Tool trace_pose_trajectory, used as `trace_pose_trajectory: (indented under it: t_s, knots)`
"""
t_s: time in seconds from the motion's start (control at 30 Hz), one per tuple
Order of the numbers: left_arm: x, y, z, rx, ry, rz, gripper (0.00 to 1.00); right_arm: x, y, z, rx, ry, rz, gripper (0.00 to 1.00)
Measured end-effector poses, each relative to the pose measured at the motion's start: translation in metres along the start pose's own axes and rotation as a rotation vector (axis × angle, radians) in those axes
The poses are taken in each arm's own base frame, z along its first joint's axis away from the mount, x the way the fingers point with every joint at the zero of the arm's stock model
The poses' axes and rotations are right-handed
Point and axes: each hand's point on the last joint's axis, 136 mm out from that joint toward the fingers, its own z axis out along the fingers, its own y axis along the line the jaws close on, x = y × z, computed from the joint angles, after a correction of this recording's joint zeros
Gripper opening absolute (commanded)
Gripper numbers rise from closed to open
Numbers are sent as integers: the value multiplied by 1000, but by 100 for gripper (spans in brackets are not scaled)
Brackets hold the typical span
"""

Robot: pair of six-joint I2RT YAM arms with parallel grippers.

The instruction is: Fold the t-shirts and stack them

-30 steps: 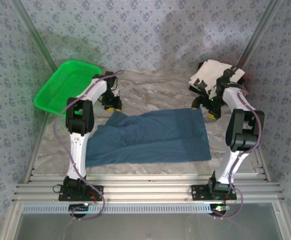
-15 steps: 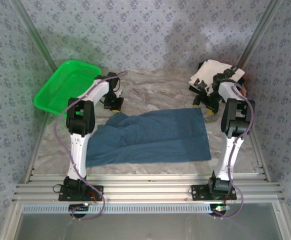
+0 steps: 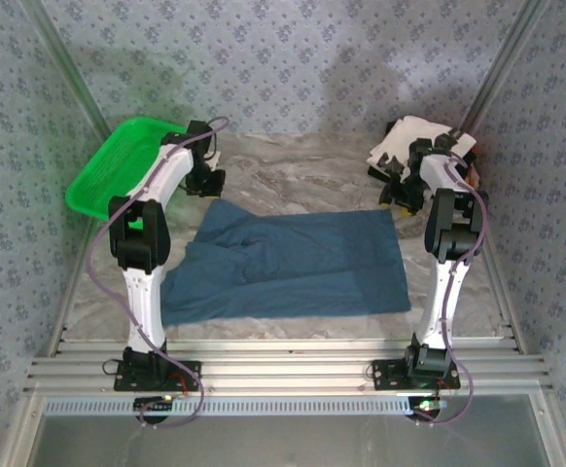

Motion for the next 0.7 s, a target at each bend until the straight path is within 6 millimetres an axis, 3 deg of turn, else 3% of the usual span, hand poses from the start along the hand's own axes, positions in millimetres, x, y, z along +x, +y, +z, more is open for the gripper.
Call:
trace_pose_trajectory:
  t_s: [0.23, 0.57, 0.7]
  knots:
    - [-6, 8, -4, -36, -21, -3, 0, -1, -1, 2, 13, 1, -6, 51]
    - [-45, 21, -31, -82, -143, -12, 0, -1, 0, 2, 36, 12, -11, 49]
    - [-49, 25, -31, -103, -148, -10, 0, -1, 0, 3, 46, 12, -16, 48]
